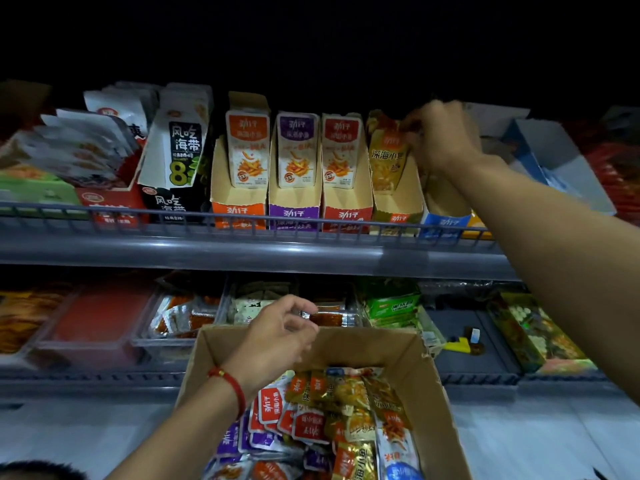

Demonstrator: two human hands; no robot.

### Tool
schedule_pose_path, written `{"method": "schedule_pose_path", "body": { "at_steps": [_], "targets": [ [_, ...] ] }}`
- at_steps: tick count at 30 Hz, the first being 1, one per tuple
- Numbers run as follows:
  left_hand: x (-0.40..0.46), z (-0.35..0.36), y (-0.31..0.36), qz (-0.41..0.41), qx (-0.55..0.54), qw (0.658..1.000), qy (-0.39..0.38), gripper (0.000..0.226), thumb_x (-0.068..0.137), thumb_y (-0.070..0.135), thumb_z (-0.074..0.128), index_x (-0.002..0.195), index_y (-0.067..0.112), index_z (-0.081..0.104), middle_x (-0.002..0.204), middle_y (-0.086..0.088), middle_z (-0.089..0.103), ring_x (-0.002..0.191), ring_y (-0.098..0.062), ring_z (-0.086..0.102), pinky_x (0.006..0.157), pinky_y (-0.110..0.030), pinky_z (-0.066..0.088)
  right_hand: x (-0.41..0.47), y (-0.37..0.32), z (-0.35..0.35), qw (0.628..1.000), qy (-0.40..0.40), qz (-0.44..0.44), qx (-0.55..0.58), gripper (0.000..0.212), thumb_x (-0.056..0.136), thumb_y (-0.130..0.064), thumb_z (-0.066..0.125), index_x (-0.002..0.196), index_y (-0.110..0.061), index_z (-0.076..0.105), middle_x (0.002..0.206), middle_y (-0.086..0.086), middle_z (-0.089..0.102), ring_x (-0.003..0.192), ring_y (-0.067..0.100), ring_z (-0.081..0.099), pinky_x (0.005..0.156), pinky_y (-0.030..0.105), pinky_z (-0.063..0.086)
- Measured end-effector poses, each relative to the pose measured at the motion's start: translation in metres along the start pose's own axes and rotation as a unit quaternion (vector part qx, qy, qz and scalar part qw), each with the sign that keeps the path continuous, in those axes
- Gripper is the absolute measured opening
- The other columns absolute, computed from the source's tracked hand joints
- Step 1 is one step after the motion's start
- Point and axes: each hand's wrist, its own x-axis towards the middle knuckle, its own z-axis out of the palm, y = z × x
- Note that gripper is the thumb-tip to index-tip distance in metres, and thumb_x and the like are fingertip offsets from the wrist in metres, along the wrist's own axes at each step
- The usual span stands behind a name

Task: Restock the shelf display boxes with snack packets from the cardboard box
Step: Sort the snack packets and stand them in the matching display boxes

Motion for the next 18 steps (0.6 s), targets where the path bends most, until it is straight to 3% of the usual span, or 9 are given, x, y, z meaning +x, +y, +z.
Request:
{"method": "schedule_pose_path", "body": {
  "at_steps": [4,7,13,18],
  "targets": [
    [0.002,-0.001,0.000,0.005,-0.007,1.000,-0.003,0.023,0.096,0.013,0.062,0.111,0.029,0.060,0.102,0.004,0.071,0.092,-0.014,0.069,0.079,-0.031,0.060,0.016,0.000,0.012,0.997,-0.036,0.056,0.039,0.027,0.100,-0.018,0.059,0.126,-0.011,0.060,0.120,0.016,0.064,0.111,0.034,0.062,0.094,0.047,0.052],
    [0.005,-0.002,0.000,0.003,-0.016,1.000,-0.007,0.023,0.095,0.011,0.063,0.112,0.028,0.061,0.104,0.002,0.071,0.093,-0.017,0.070,0.078,-0.032,0.060,0.022,0.000,0.019,0.994,-0.034,0.087,0.055,0.030,0.101,-0.018,0.059,0.131,-0.013,0.056,0.122,0.015,0.062,0.111,0.032,0.060,0.088,0.039,0.049],
    [0.006,-0.001,0.001,0.003,-0.019,1.000,-0.008,0.024,0.095,0.009,0.062,0.113,0.026,0.061,0.105,0.000,0.071,0.094,-0.020,0.070,0.079,-0.035,0.059,0.023,0.003,0.024,0.997,-0.029,0.068,0.028,0.033,0.101,-0.012,0.056,0.134,-0.012,0.056,0.127,0.020,0.060,0.117,0.037,0.057,0.097,0.048,0.050],
    [0.004,0.001,-0.003,0.007,-0.015,1.000,-0.013,0.025,0.095,0.009,0.063,0.112,0.026,0.060,0.103,0.000,0.071,0.093,-0.019,0.070,0.078,-0.034,0.060,0.024,0.005,0.027,0.994,-0.033,0.063,0.084,0.029,0.101,-0.011,0.055,0.128,-0.017,0.061,0.128,0.017,0.061,0.119,0.035,0.059,0.098,0.052,0.052]
  ]
}}
